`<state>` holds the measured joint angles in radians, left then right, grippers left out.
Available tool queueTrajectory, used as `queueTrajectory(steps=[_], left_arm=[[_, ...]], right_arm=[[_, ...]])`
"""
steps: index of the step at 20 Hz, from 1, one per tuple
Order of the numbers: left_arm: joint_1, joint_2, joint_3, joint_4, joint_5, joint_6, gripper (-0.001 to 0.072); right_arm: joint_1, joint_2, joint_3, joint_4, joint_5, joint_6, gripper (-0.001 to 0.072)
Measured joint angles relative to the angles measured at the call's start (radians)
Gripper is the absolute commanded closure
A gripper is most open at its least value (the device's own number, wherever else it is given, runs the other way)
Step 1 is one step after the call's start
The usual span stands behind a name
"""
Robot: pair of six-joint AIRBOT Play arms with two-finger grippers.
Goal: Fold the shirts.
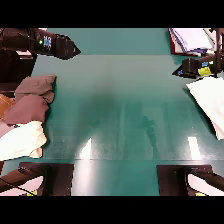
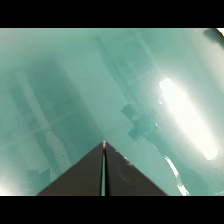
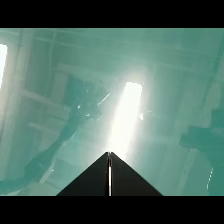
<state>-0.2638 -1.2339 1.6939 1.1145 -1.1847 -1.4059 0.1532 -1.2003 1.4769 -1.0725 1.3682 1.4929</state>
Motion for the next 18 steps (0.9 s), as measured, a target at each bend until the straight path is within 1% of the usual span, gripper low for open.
queueTrajectory(steps=[14,15,16,17,18], left_arm=[[0.000,0.000,0.000,-0.003,0.011,0.000,0.0676],[0.000,0.000,0.000,-0.001,0.031,0.005,0.0472],[0.000,0.000,0.000,0.013,0.057,0.018,0.0195],[0.000,0.000,0.000,0.047,0.080,0.023,0.0135],[0.001,-0.001,0.000,0.109,0.098,0.016,0.0136]], right_arm=[[0.000,0.000,0.000,0.000,-0.007,0.000,0.0691],[0.000,0.000,0.000,0.000,-0.007,0.000,0.0691],[0.000,0.000,0.000,0.001,-0.007,0.000,0.0691],[0.000,0.000,0.000,0.003,-0.008,0.000,0.0691],[0.000,0.000,0.000,0.004,-0.007,0.000,0.0691]])
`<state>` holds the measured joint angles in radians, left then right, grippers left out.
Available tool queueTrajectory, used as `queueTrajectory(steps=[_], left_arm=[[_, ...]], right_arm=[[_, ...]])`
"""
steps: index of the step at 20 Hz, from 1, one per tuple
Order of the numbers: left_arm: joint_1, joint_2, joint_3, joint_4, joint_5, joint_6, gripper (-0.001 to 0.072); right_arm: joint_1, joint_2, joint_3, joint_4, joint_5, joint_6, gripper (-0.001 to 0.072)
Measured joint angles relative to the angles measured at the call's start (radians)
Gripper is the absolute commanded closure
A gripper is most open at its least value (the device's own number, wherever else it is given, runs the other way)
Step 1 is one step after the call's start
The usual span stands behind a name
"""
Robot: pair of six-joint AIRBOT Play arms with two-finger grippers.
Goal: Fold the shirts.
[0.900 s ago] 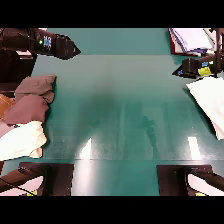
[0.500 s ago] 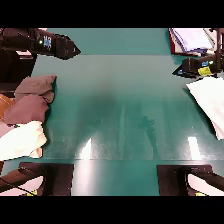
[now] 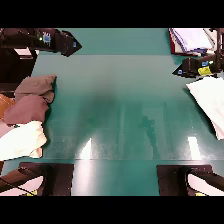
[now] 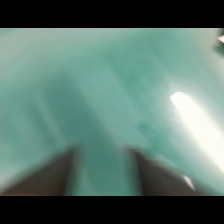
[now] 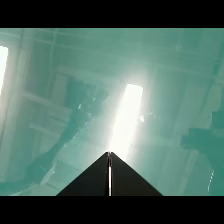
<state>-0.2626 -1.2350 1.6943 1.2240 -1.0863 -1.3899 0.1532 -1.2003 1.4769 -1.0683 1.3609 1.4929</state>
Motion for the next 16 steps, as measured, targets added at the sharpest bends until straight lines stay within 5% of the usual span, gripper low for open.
queueTrajectory(steps=[6,15,16], left_arm=[[0.130,-0.066,-0.058,0.444,-0.023,-0.159,0.0135],[0.395,-0.279,-0.270,0.506,0.036,-0.251,0.0137],[0.401,-0.297,-0.276,0.507,0.045,-0.254,0.0192]], right_arm=[[0.000,0.000,0.000,0.004,0.001,0.000,0.0691],[0.000,0.000,0.000,0.004,0.003,0.000,0.0691],[0.000,0.000,0.000,0.004,0.003,0.000,0.0691]])
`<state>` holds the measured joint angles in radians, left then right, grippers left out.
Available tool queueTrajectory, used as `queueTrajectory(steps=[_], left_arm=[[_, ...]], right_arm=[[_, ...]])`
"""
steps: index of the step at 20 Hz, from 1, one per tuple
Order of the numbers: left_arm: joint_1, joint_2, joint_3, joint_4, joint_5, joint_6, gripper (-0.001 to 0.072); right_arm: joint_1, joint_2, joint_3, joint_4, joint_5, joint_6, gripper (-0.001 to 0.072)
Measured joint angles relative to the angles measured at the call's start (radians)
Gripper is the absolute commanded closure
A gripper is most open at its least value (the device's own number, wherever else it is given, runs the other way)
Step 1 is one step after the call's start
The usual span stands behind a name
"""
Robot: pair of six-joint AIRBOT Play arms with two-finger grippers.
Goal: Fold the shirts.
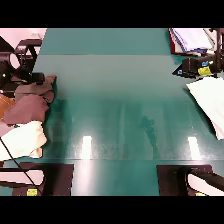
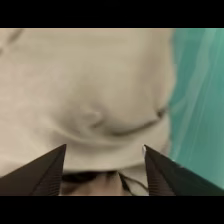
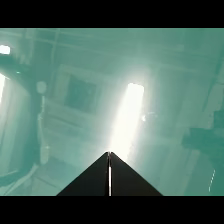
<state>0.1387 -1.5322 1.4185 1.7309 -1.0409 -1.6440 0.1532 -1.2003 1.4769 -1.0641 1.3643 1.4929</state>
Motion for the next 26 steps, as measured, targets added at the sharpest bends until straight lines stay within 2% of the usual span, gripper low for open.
queueTrajectory(steps=[1,2,7,10,12,15,18,23,24,25,26], left_arm=[[0.006,-0.016,-0.004,0.001,0.008,-0.001,0.0409],[0.010,-0.026,-0.006,0.000,0.010,-0.003,0.0680],[0.018,-0.004,0.050,0.006,0.013,-0.005,0.0681],[-0.002,0.100,0.158,0.005,0.006,0.004,0.0681],[-0.042,0.193,0.253,-0.007,-0.013,0.045,0.0681],[-0.155,0.325,0.388,-0.032,-0.077,0.122,0.0682],[-0.307,0.400,0.459,-0.041,-0.150,0.159,0.0682],[-0.605,0.359,0.463,-0.076,-0.250,0.188,0.0679],[-0.658,0.331,0.459,-0.105,-0.254,0.198,0.0671],[-0.710,0.295,0.455,-0.148,-0.246,0.214,0.0439],[-0.750,0.259,0.452,-0.190,-0.234,0.230,0.0145]], right_arm=[[0.000,0.000,0.000,0.000,0.000,0.000,0.0691],[0.000,0.000,0.000,0.000,0.000,0.000,0.0691],[0.000,0.008,0.001,0.000,-0.008,0.000,0.0692],[0.000,0.037,0.020,0.000,-0.046,0.000,0.0691],[0.000,0.055,0.063,0.000,-0.071,0.000,0.0691],[0.000,0.068,0.160,0.000,-0.092,0.000,0.0691],[0.000,0.072,0.257,-0.003,-0.100,0.000,0.0691],[0.000,0.074,0.373,-0.008,-0.105,0.000,0.0691],[0.000,0.074,0.390,-0.008,-0.105,0.000,0.0691],[0.000,0.074,0.405,-0.008,-0.105,0.000,0.0691],[0.000,0.074,0.416,-0.008,-0.105,0.000,0.0691]])
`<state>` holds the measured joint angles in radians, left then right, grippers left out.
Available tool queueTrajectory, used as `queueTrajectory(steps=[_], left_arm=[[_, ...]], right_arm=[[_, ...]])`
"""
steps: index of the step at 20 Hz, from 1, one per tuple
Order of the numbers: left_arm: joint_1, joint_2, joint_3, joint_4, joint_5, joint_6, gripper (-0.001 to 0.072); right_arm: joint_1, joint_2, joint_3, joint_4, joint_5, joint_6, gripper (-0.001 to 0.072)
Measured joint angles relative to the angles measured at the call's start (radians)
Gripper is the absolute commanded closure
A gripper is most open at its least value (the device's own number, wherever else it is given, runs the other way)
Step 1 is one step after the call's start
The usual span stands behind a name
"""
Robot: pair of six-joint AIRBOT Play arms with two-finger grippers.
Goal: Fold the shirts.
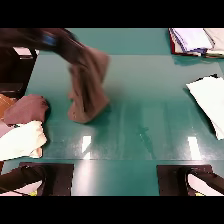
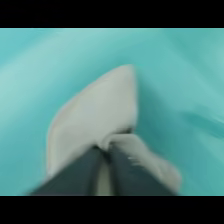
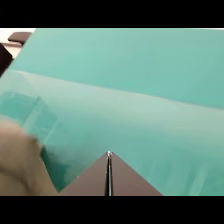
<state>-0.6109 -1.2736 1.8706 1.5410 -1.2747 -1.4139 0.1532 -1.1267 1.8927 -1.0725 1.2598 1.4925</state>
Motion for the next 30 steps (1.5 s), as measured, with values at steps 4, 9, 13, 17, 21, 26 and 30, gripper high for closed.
queueTrajectory(steps=[4,9,13,17,21,26,30], left_arm=[[-0.054,-0.102,-0.004,-0.084,0.045,0.034,0.0156],[0.192,-0.119,-0.019,-0.100,0.001,-0.034,0.0157],[0.459,-0.119,-0.177,-0.259,-0.047,-0.055,0.0156],[0.605,-0.118,-0.459,-0.356,-0.051,-0.017,0.0156],[0.650,-0.118,-0.697,-0.397,0.015,0.013,0.0156],[0.637,-0.118,-0.871,-0.438,0.121,0.024,0.0157],[0.584,-0.118,-0.908,-0.448,0.166,0.026,0.0672]], right_arm=[[0.000,0.002,0.024,0.000,0.000,0.000,0.0691],[0.000,0.002,0.031,0.000,0.000,0.000,0.0691],[0.000,0.001,0.032,0.000,0.000,0.000,0.0692],[0.000,0.001,0.032,0.000,0.000,0.000,0.0691],[0.000,0.001,0.032,0.000,0.000,0.000,0.0691],[0.000,0.001,0.032,0.000,0.000,0.000,0.0692],[0.000,0.000,0.032,0.000,0.011,0.000,0.0691]])
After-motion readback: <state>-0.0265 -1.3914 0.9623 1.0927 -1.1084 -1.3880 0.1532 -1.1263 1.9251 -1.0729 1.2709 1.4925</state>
